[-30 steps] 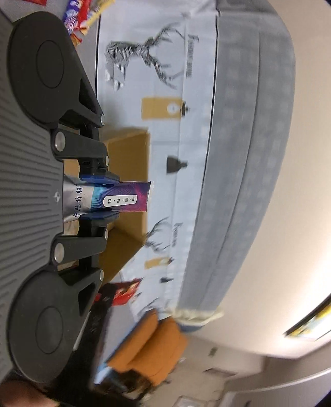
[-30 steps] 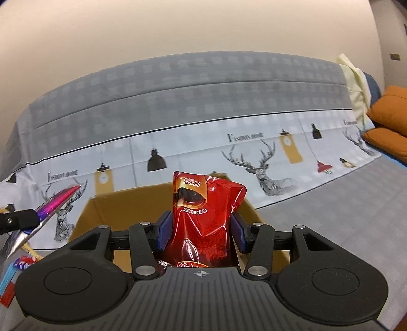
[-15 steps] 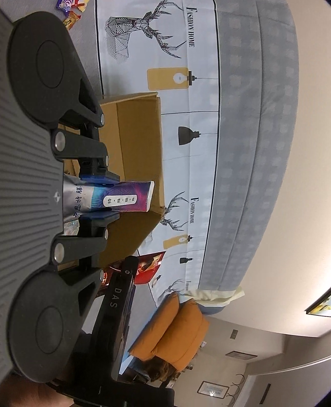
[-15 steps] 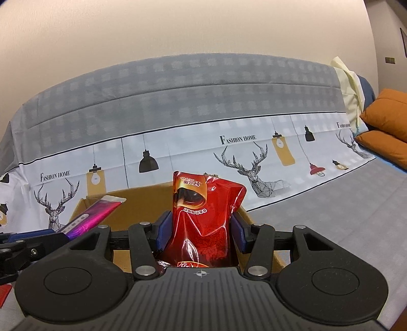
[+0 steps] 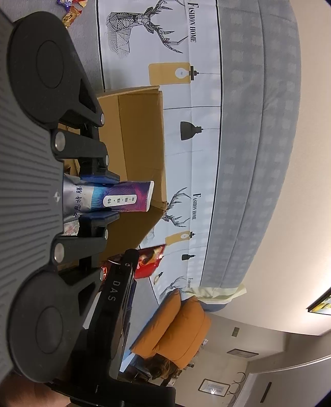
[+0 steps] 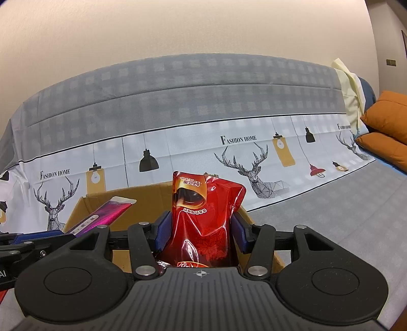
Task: Organize snacks
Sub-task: 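Lower the purple tube and red pouch into the box and open both tools, then move both open tools back to the snack pile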
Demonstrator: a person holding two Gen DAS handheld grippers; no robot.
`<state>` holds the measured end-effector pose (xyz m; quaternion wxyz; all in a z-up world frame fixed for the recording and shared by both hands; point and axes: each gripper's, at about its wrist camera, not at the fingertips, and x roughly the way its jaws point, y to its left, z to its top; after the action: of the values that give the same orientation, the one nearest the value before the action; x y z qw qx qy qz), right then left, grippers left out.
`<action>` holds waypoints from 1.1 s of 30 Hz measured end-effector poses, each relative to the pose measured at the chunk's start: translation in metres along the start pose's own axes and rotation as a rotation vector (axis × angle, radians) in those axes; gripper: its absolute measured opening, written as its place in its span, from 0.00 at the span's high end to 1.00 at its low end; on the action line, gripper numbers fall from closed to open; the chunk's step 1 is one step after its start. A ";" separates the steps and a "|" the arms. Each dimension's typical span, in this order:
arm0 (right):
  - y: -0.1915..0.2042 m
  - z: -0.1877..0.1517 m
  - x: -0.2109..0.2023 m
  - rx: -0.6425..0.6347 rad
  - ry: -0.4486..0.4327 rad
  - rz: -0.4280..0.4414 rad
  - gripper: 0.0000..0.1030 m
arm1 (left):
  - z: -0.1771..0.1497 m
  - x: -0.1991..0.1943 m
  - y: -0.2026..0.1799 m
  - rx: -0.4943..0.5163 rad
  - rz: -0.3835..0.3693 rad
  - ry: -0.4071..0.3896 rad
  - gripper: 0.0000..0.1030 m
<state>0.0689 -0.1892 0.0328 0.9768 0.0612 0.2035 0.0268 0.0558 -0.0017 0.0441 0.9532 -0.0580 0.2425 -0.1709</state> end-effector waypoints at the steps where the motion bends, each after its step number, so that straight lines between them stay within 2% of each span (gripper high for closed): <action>1: 0.000 0.000 0.000 -0.001 0.000 0.001 0.46 | 0.000 0.000 -0.001 0.000 0.001 -0.002 0.76; 4: 0.000 0.001 0.001 -0.001 0.006 -0.001 0.38 | 0.000 0.000 -0.001 -0.003 -0.003 -0.004 0.74; 7: 0.000 0.001 0.002 -0.001 0.004 -0.004 0.36 | 0.000 0.001 0.000 -0.002 0.002 0.002 0.74; 19: 0.005 0.001 -0.001 -0.031 -0.015 0.003 0.37 | 0.001 -0.002 0.001 0.002 0.011 0.001 0.74; 24: 0.012 0.001 0.001 -0.046 -0.011 0.021 0.37 | 0.002 -0.008 0.016 -0.001 0.083 0.006 0.75; 25: 0.015 0.001 0.001 -0.052 -0.010 0.030 0.40 | 0.002 -0.010 0.022 -0.008 0.112 0.013 0.77; 26: 0.020 0.000 0.001 -0.061 -0.007 0.042 0.47 | 0.002 -0.011 0.028 -0.017 0.147 0.021 0.79; 27: 0.024 0.000 0.001 -0.068 -0.003 0.055 0.52 | 0.002 -0.013 0.036 -0.028 0.188 0.031 0.85; 29: 0.035 -0.001 0.001 -0.071 0.007 0.104 0.80 | 0.002 -0.017 0.056 -0.065 0.274 0.054 0.87; 31: 0.046 -0.001 -0.002 -0.075 0.003 0.160 0.90 | 0.001 -0.024 0.078 -0.110 0.375 0.077 0.87; 33: 0.059 -0.002 -0.008 -0.087 -0.009 0.215 0.90 | -0.002 -0.029 0.101 -0.147 0.503 0.111 0.87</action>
<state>0.0597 -0.1309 0.0420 0.9709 0.0401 0.1902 0.1400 0.0608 0.1028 0.0356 0.9443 -0.0556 0.3127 0.0865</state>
